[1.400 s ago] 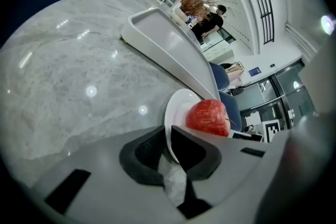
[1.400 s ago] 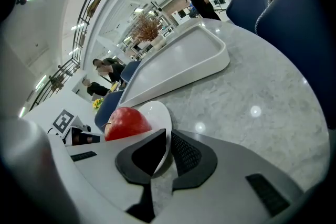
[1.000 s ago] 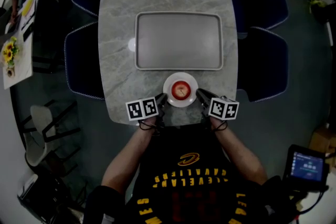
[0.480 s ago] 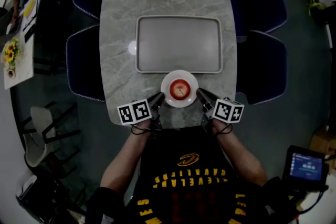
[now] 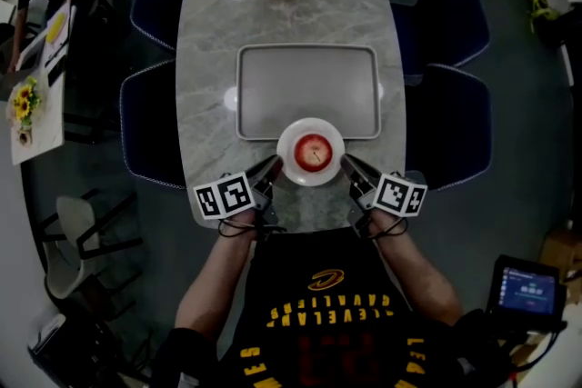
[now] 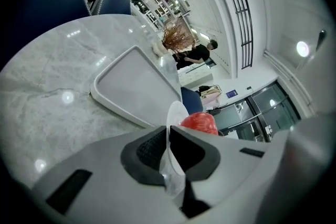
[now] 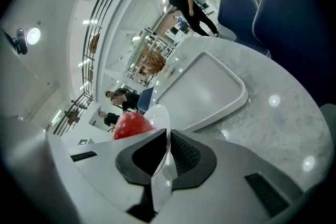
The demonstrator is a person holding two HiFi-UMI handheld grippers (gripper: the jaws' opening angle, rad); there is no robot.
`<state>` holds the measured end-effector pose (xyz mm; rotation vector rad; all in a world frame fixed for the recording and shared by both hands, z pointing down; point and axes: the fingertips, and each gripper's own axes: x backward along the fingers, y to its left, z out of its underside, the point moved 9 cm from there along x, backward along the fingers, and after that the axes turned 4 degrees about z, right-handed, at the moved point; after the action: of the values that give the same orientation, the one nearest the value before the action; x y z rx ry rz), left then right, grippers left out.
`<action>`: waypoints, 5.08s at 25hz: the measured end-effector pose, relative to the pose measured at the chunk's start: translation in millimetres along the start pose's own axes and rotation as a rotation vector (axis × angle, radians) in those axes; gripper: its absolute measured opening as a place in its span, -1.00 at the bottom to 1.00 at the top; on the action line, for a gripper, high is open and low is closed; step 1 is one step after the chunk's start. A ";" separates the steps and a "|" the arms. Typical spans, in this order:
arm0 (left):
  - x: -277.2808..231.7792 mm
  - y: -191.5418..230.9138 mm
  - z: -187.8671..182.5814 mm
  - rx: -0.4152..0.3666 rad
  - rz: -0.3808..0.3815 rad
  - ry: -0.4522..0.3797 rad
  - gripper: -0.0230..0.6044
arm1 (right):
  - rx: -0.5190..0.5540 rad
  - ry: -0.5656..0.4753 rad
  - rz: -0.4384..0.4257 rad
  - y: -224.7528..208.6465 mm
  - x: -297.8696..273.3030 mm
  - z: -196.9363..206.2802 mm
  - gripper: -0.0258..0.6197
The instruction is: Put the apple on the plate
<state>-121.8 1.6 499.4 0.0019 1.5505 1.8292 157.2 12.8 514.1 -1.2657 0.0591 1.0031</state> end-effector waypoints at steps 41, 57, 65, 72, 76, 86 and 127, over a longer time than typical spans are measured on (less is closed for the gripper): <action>-51.7 -20.6 -110.5 -0.045 0.091 -0.058 -0.85 | 0.003 -0.094 -0.017 26.2 -55.3 -105.9 -0.82; -104.8 36.5 -128.0 -0.010 0.003 0.024 -0.85 | 0.029 -0.008 0.080 -19.5 -115.6 -117.8 -0.82; -114.9 50.9 -125.9 -0.037 -0.037 0.077 -0.85 | 0.073 0.021 0.129 -27.7 -125.0 -114.3 -0.82; -121.6 60.7 -126.8 -0.045 -0.067 0.107 -0.85 | 0.074 0.033 0.144 -32.4 -132.0 -112.2 -0.82; -122.5 63.4 -125.1 -0.032 -0.076 0.117 -0.85 | 0.076 0.044 0.153 -33.4 -132.8 -111.1 -0.82; -123.2 66.1 -123.0 -0.012 -0.078 0.116 -0.85 | 0.070 0.046 0.156 -33.8 -132.9 -111.3 -0.82; -29.9 -66.1 -29.6 -0.741 -0.081 0.002 -0.79 | 0.640 -0.142 0.037 54.0 -24.5 -72.2 -0.82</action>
<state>-78.8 -38.5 447.7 -0.3992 0.7819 2.2242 141.5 -62.3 460.7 -0.6104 0.2723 0.9952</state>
